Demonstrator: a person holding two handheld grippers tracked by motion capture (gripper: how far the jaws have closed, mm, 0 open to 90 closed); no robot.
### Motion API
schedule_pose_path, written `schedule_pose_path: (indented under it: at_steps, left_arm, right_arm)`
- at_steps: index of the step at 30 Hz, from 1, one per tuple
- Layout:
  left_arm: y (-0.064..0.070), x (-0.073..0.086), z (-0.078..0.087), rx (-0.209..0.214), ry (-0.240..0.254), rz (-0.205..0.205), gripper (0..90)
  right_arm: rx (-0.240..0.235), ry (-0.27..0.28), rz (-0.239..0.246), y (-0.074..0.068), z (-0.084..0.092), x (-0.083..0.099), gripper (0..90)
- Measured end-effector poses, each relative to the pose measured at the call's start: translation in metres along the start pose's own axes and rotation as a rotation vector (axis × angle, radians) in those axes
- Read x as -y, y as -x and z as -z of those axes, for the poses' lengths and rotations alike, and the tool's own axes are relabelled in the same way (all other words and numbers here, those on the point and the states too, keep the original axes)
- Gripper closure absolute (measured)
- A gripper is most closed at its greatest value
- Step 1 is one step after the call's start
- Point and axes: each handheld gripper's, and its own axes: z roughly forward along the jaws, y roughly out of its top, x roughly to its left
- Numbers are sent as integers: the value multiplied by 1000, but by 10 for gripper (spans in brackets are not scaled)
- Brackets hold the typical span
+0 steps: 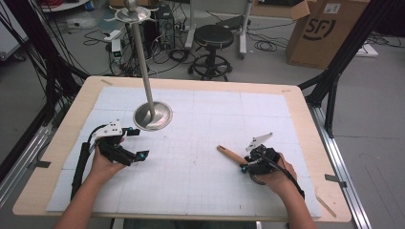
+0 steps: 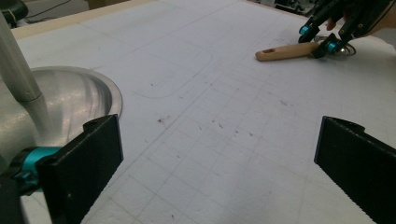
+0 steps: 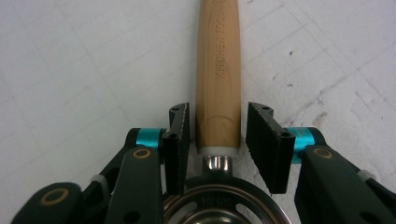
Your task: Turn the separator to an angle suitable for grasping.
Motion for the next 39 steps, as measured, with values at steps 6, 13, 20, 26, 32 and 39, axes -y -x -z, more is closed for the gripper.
schedule_pose_path:
  at_steps: [6, 13, 20, 26, 32, 39]
  left_arm:
    - [0, 1, 0, 3, -6, 7, 17]
    - [2, 0, -2, 10, -13, -4, 17]
    - [2, 0, 0, 9, -6, -2, 17]
    - [3, 0, 0, 11, -9, -5, 17]
    - [2, 0, 0, 11, -8, -1, 17]
    - [2, 1, -2, 11, -14, 3, 17]
  right_arm:
    - [-19, -62, -7, 3, 2, -3, 613]
    - [-32, -142, -14, 4, 0, -14, 635]
    - [-44, -187, -15, 6, -2, -19, 677]
    - [-42, -195, 16, 5, -2, -21, 689]
    - [-60, -159, 6, 8, 1, -17, 692]
    - [-91, -31, -22, 13, 17, -14, 691]
